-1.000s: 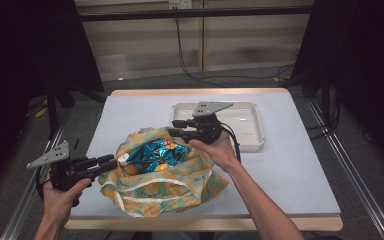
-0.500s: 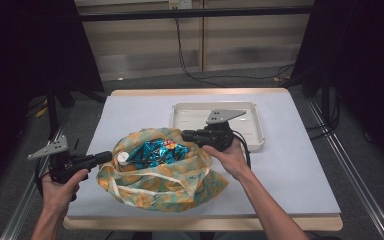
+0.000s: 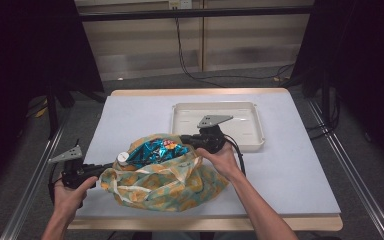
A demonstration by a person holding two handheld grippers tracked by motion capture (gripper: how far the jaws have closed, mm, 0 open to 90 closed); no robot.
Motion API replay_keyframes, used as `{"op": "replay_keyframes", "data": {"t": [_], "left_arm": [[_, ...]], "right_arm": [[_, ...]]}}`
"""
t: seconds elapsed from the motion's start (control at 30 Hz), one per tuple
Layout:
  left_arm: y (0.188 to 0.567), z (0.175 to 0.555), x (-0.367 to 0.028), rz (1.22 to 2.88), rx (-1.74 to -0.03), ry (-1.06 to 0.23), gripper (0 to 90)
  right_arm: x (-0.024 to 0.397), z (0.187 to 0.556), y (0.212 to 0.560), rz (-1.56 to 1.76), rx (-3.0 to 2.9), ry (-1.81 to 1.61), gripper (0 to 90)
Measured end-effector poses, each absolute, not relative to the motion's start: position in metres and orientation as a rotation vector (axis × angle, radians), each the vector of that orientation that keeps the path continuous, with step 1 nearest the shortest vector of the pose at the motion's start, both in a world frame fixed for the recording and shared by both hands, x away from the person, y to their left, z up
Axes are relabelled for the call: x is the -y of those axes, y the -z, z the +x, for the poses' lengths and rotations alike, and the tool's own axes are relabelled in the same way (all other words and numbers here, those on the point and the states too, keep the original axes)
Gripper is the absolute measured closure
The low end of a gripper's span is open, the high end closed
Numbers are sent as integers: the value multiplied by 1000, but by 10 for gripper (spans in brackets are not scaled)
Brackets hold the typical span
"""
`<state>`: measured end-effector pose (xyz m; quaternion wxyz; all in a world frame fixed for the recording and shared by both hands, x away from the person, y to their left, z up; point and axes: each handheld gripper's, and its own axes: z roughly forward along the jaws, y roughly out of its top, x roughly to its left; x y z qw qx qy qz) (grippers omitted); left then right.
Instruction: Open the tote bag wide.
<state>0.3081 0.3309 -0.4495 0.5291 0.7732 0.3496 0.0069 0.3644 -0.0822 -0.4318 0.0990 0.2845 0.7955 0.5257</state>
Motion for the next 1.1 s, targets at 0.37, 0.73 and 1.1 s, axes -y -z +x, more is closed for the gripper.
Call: {"op": "replay_keyframes", "data": {"t": [0.37, 0.73, 1.1], "left_arm": [[471, 305, -326, 1899, -848, 47, 874], [432, 289, -340, 1743, -805, -49, 680], [400, 248, -303, 1739, -610, -33, 623]], "right_arm": [[89, 356, 451, 834, -2415, -1473, 892], [115, 345, 417, 841, -2284, -1638, 652], [134, 291, 374, 698, -2286, -1744, 582]]}}
